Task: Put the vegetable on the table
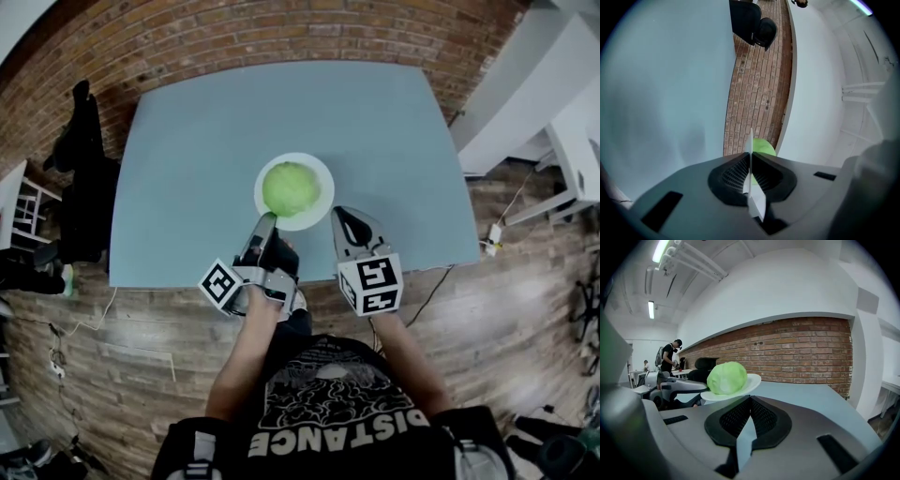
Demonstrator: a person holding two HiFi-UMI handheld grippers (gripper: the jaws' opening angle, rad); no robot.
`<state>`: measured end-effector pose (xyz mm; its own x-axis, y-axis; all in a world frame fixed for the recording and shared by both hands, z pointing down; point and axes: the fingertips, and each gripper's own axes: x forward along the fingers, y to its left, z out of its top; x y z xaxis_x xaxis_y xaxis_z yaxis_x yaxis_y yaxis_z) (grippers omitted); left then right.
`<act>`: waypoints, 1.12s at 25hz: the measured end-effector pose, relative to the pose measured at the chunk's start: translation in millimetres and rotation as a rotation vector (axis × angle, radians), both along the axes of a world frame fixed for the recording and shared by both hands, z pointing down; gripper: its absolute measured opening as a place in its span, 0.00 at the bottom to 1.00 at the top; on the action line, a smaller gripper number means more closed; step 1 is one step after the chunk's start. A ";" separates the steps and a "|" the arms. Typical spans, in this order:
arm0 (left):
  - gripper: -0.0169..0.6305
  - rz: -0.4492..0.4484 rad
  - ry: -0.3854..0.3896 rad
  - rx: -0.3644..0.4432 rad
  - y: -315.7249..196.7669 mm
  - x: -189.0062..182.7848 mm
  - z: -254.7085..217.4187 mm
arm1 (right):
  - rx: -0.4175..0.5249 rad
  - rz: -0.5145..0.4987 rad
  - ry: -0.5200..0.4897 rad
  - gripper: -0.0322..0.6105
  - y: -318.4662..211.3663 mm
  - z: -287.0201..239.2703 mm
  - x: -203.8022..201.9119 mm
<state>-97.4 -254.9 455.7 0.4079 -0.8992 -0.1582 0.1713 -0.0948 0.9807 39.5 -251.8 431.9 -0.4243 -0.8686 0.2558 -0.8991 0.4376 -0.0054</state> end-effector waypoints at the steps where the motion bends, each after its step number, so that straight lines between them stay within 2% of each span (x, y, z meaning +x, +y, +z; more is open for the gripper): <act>1: 0.05 0.004 -0.004 -0.005 -5.0 -2.0 4.1 | -0.002 0.005 0.003 0.06 -4.6 0.9 -1.3; 17: 0.05 0.132 -0.094 -0.072 -60.7 -19.9 68.6 | -0.062 0.047 0.040 0.06 -67.6 25.4 -30.6; 28: 0.06 0.178 -0.139 -0.145 -74.5 -13.8 107.4 | -0.113 0.052 0.065 0.06 -78.5 45.5 -30.4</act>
<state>-111.2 -329.4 563.1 0.5705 -0.8205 0.0353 0.0357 0.0677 0.9971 9.1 -330.2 477.4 -0.3591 -0.8531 0.3786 -0.9206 0.3906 0.0069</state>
